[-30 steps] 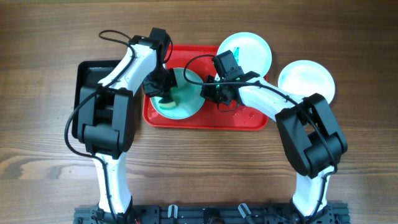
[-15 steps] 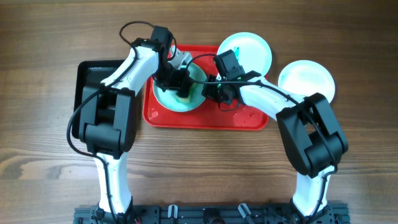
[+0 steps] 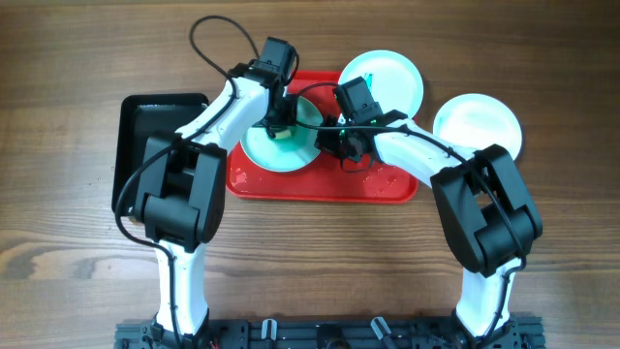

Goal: Clean dirty plates on tray and stack at the side
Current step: 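Keep scrubbing the plate with the left-gripper sponge while right gripper holds rim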

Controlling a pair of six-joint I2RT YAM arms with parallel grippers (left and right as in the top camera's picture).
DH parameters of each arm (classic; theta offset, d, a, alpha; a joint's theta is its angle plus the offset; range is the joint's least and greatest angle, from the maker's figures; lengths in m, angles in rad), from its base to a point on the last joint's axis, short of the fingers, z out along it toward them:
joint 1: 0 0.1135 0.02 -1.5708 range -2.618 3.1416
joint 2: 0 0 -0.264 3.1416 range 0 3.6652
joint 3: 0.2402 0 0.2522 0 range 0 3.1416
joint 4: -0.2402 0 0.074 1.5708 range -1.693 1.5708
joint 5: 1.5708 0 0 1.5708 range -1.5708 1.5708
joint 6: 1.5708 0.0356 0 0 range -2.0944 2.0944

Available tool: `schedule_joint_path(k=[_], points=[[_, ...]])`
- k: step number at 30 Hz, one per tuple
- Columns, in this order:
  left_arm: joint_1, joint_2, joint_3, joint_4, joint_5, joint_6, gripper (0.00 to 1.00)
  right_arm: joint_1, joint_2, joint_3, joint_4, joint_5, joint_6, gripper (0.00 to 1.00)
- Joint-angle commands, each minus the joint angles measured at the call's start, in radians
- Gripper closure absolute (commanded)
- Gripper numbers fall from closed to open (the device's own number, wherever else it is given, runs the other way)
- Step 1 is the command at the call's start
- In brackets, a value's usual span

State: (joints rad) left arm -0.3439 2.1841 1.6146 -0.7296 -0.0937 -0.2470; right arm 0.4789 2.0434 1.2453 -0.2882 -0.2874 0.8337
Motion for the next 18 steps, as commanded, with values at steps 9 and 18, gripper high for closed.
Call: schedule_joint_path(k=[9,18], points=[[0.039,0.021,-0.012,-0.211,-0.154,-0.177,0.96,-0.006,0.008,-0.021,-0.011,0.028,-0.003,0.96],[0.013,0.021,-0.012,-0.403,0.394,0.446,0.96,-0.006,0.008,-0.021,-0.003,0.028,-0.003,0.96]])
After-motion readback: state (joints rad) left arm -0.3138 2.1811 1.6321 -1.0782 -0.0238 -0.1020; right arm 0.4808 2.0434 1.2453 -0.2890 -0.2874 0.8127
